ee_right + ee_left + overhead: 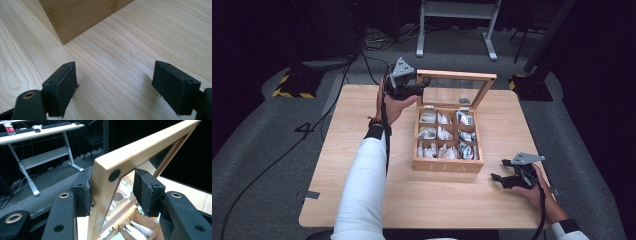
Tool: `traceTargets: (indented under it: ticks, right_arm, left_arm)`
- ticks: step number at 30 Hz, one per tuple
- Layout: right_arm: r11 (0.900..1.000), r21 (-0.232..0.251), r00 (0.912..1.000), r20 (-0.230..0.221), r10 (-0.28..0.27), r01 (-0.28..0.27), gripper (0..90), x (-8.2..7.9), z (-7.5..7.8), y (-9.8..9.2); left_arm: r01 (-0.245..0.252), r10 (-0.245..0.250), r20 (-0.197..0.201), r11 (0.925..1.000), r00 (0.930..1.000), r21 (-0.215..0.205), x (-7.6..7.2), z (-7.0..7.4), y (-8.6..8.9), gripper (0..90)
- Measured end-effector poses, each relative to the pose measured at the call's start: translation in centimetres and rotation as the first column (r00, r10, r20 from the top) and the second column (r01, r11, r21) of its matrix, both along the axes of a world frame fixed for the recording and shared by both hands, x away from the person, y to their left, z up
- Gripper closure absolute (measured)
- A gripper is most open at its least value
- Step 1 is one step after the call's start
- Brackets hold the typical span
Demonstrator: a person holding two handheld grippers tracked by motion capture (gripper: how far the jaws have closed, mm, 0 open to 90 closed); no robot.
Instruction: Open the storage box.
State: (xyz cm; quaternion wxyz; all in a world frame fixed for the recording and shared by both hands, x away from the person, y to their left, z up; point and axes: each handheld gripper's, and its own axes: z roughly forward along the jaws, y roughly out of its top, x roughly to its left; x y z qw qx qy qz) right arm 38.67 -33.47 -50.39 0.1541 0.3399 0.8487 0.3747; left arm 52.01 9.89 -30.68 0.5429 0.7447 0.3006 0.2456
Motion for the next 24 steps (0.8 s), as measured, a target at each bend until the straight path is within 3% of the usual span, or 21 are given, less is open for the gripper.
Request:
traceTargets:
  ticks: [10, 12, 14, 24]
  right_arm:
    - [1.000, 0.000, 1.0000, -0.001, 0.002, -0.002, 19.3, 0.0, 0.0, 0.0]
    - [1.000, 0.000, 1.0000, -0.001, 0.002, -0.002, 19.3, 0.0, 0.0, 0.0]
    - [1.000, -0.002, 1.0000, -0.002, 0.002, -0.002, 18.8, 0.0, 0.0, 0.0]
    - [1.000, -0.004, 1.0000, -0.003, 0.000, 0.000, 17.1, 0.1, 0.0, 0.2]
  left_arm:
    - [-0.035, 0.034, -0.008, 0.9980, 0.9994, -0.052, 1.9, 0.0, -0.2, 50.6]
    - [-0.039, 0.039, -0.001, 0.9983, 0.9992, -0.043, 2.0, 0.0, -0.3, 51.0]
    - [-0.079, 0.079, 0.016, 0.9968, 0.9967, 0.003, 2.2, -0.1, -0.8, 56.0]
    - [-0.105, 0.105, 0.016, 0.9944, 0.9943, -0.009, 3.2, -0.3, -1.0, 54.9]
